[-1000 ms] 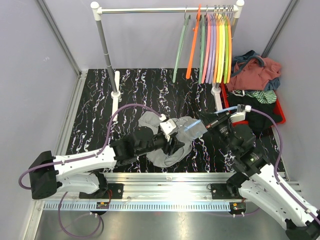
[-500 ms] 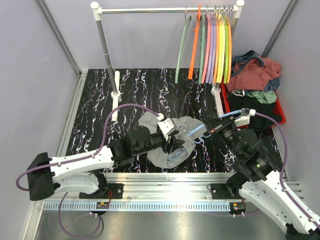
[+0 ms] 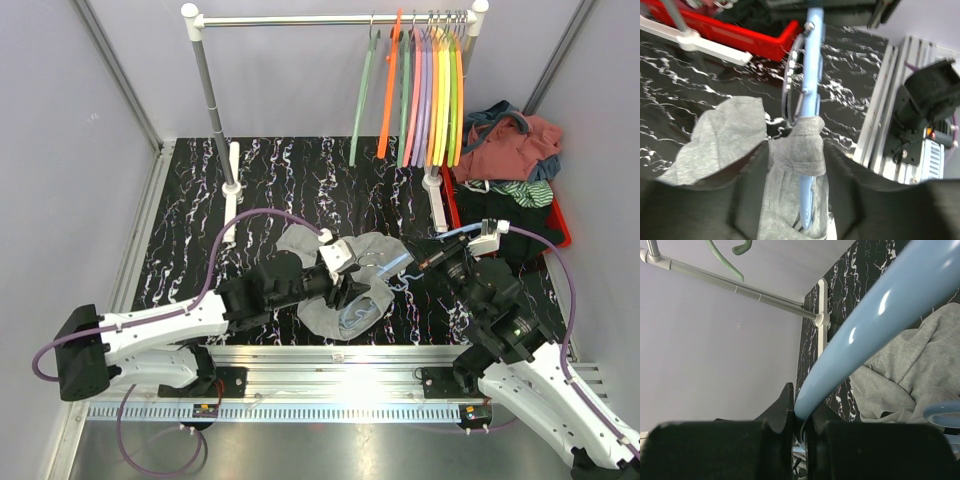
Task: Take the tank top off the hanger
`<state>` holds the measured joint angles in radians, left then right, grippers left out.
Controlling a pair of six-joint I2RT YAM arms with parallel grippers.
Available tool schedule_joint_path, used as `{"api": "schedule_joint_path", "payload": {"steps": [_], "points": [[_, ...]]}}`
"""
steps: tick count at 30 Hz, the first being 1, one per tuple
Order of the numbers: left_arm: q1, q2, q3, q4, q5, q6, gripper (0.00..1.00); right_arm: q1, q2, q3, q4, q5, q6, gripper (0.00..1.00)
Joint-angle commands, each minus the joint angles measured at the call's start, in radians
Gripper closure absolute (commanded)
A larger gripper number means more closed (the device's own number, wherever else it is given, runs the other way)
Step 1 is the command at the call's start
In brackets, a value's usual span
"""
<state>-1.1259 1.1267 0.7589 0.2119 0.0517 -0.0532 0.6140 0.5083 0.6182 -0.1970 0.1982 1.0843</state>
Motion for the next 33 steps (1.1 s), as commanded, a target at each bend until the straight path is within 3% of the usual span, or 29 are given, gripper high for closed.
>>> {"api": "schedule_joint_path", "payload": {"steps": [1, 3, 4, 7, 14, 22, 27, 33], "points": [[0.0, 0.019, 0.068, -0.022, 0.1, 0.035, 0.48, -0.003, -0.02, 0.049, 0.025, 0.027, -0.015, 1.0], [0.0, 0.034, 0.091, -0.061, 0.115, 0.044, 0.51, -0.003, -0.027, 0.049, 0.021, 0.033, -0.015, 1.0], [0.0, 0.039, 0.095, -0.068, 0.123, 0.047, 0.64, -0.005, -0.028, 0.049, 0.019, 0.032, -0.014, 1.0], [0.0, 0.061, 0.105, -0.075, 0.134, 0.042, 0.88, -0.003, -0.031, 0.049, 0.016, 0.037, -0.014, 1.0], [0.002, 0.108, 0.132, -0.098, 0.151, 0.042, 1.0, -0.003, -0.04, 0.049, 0.008, 0.046, -0.017, 1.0], [0.002, 0.087, 0.134, -0.178, 0.03, 0.036, 1.0, -0.003, -0.08, 0.052, -0.038, 0.102, -0.02, 1.0], [0.0, 0.096, 0.099, -0.252, 0.03, -0.006, 1.0, -0.005, -0.109, 0.072, -0.061, 0.144, -0.04, 1.0], [0.0, 0.064, -0.036, -0.213, 0.053, -0.094, 1.0, -0.002, -0.169, 0.112, -0.104, 0.228, -0.075, 1.0]]}}
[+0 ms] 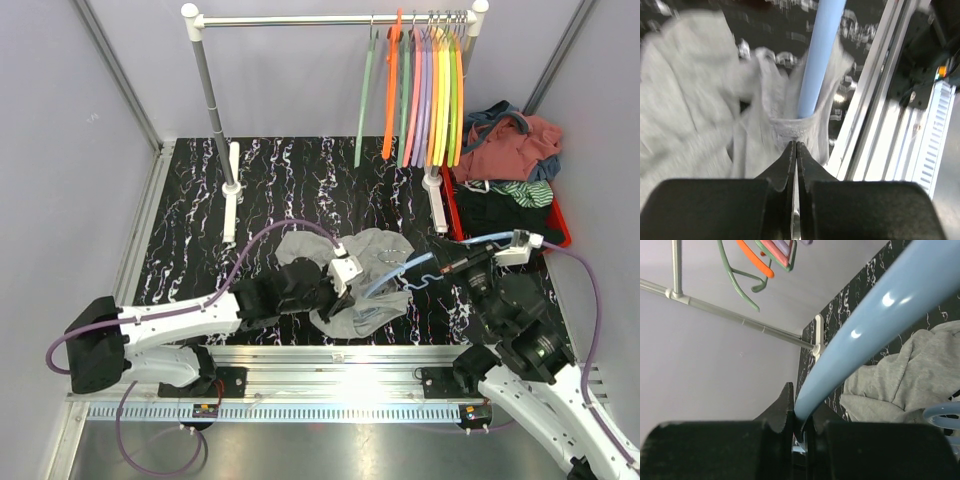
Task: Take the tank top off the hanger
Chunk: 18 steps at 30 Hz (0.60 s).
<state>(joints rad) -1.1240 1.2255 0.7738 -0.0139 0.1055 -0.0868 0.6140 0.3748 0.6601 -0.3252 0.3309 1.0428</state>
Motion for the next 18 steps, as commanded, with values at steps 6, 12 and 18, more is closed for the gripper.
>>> {"api": "schedule_joint_path", "payload": {"steps": [6, 12, 18], "points": [[-0.023, -0.07, -0.189, 0.078, 0.083, -0.155, 1.0, -0.003, -0.115, 0.079, 0.023, 0.203, -0.033, 1.0], [-0.054, -0.109, -0.186, 0.063, -0.048, -0.174, 0.74, -0.003, -0.146, 0.067, 0.037, 0.221, -0.004, 1.0], [-0.054, -0.268, -0.142, 0.052, -0.211, -0.05, 0.01, -0.003, -0.151, 0.098, -0.014, 0.2, 0.025, 1.0]]}}
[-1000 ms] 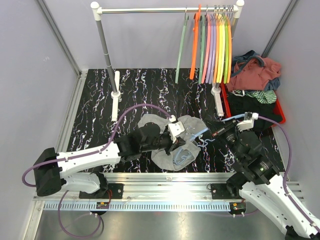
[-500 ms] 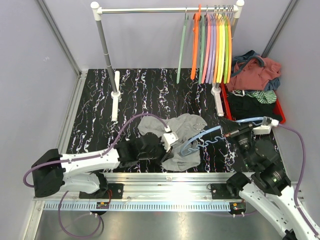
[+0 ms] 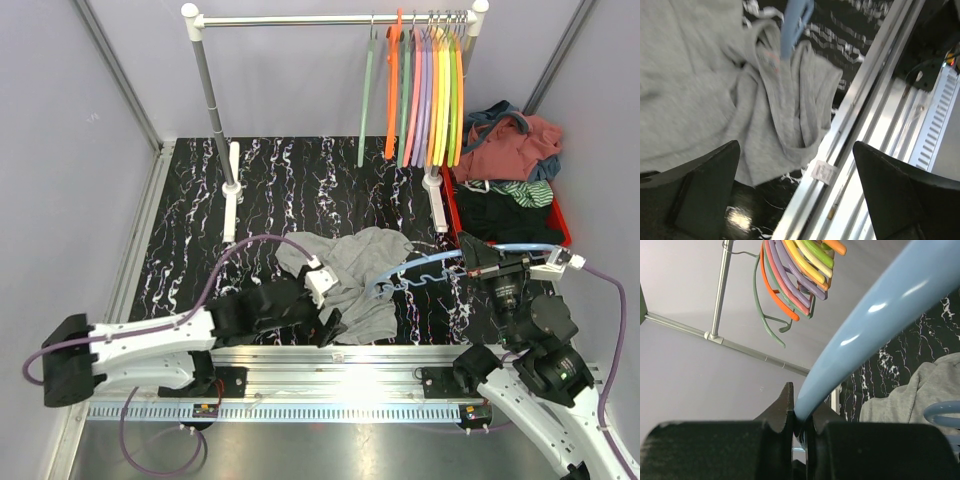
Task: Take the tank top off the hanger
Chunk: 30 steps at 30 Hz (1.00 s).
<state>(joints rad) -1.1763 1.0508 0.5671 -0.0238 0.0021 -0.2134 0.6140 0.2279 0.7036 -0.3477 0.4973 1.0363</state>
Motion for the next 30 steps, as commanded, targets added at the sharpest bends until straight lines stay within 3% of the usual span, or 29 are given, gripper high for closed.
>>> {"api": "schedule_joint_path", "payload": {"steps": [1, 5, 10, 24, 27, 28, 30], "points": [[-0.002, -0.13, 0.066, 0.07, -0.099, 0.103, 0.01, -0.003, -0.001, 0.062, -0.003, 0.024, 0.04, 1.0], [0.001, -0.163, 0.05, 0.111, -0.007, 0.177, 0.01, -0.003, 0.007, 0.096, -0.042, -0.031, 0.123, 1.0], [-0.002, -0.16, 0.001, 0.202, 0.176, 0.17, 0.01, -0.002, 0.008, 0.053, 0.045, -0.138, 0.212, 1.0], [-0.002, -0.132, -0.021, 0.278, 0.059, 0.201, 0.04, -0.002, 0.091, 0.001, 0.202, -0.319, 0.415, 1.0], [-0.002, -0.132, -0.007, 0.271, 0.064, 0.207, 0.24, -0.005, 0.088, -0.033, 0.246, -0.329, 0.439, 1.0], [-0.002, -0.129, -0.006, 0.263, 0.065, 0.207, 0.43, -0.003, 0.088, -0.036, 0.248, -0.325, 0.442, 1.0], [-0.002, -0.124, 0.005, 0.24, 0.075, 0.207, 0.66, -0.003, 0.09, -0.029, 0.245, -0.324, 0.432, 1.0]]}}
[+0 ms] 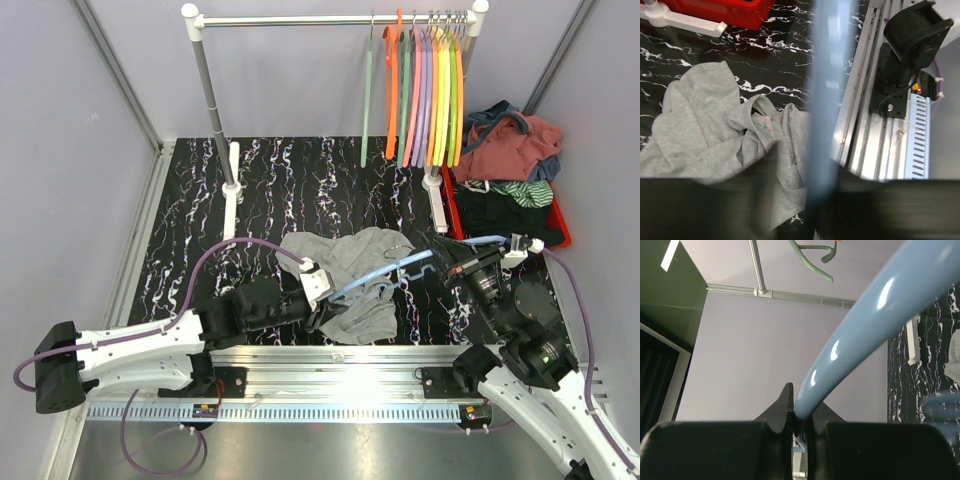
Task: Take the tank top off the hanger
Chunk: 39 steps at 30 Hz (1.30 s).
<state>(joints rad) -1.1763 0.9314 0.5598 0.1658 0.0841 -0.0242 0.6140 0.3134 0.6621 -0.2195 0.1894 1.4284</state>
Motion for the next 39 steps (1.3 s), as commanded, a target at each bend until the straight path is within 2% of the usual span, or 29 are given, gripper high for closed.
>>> {"api": "schedule_joint_path", "payload": {"steps": [1, 2, 5, 6, 7, 8, 9, 10, 11, 15, 18, 22, 28, 33, 36, 37, 39], "points": [[-0.002, -0.005, 0.015, 0.043, -0.01, 0.018, 0.82, -0.003, 0.003, 0.019, 0.114, -0.012, 0.035, 1.0], [-0.002, -0.003, 0.015, 0.034, -0.015, 0.018, 1.0, -0.003, 0.003, 0.022, 0.109, -0.01, 0.027, 1.0], [-0.002, -0.003, 0.018, 0.015, -0.02, 0.018, 1.0, -0.003, -0.008, 0.03, 0.092, 0.011, 0.012, 0.98], [-0.002, -0.006, 0.022, 0.009, -0.03, 0.018, 1.0, -0.003, -0.011, 0.033, 0.088, 0.018, 0.007, 0.9], [-0.003, -0.008, 0.025, -0.009, -0.043, 0.018, 1.0, -0.003, -0.023, 0.036, 0.082, 0.034, -0.008, 0.77], [-0.002, -0.011, 0.028, -0.017, -0.055, 0.015, 1.0, -0.003, -0.03, 0.039, 0.072, 0.042, -0.017, 0.58], [-0.002, -0.022, 0.031, -0.025, -0.081, 0.012, 1.0, -0.003, -0.036, 0.042, 0.063, 0.051, -0.026, 0.3], [-0.002, -0.029, 0.031, -0.035, -0.113, 0.009, 1.0, -0.003, -0.048, 0.057, 0.051, 0.073, -0.051, 0.13], [-0.002, -0.037, 0.031, -0.044, -0.15, 0.003, 1.0, -0.003, -0.053, 0.068, 0.014, 0.08, -0.063, 0.01], [-0.002, -0.057, 0.087, -0.162, -0.201, -0.022, 1.0, -0.005, -0.103, 0.146, -0.113, 0.18, -0.121, 0.0], [-0.002, -0.022, 0.187, -0.436, -0.263, -0.089, 1.0, -0.003, -0.157, 0.186, -0.202, 0.269, -0.18, 0.0], [-0.003, -0.017, 0.244, -0.629, -0.309, -0.198, 1.0, -0.002, -0.214, 0.237, -0.319, 0.367, -0.233, 0.0], [-0.002, -0.152, 0.259, -0.817, -0.527, -0.373, 1.0, -0.002, -0.232, 0.287, -0.394, 0.418, -0.301, 0.0], [0.015, -0.238, 0.336, -0.966, -0.747, -0.462, 1.0, -0.002, -0.198, 0.304, -0.414, 0.38, -0.374, 0.0], [0.119, -0.209, 0.405, -0.918, -0.709, -0.387, 1.0, -0.002, -0.124, 0.336, -0.437, 0.297, -0.469, 0.0], [0.214, -0.192, 0.42, -0.895, -0.67, -0.328, 1.0, -0.002, -0.093, 0.352, -0.469, 0.27, -0.494, 0.0], [0.312, -0.128, 0.474, -0.832, -0.531, -0.26, 1.0, -0.002, 0.019, 0.398, -0.501, 0.167, -0.578, 0.0]]}}
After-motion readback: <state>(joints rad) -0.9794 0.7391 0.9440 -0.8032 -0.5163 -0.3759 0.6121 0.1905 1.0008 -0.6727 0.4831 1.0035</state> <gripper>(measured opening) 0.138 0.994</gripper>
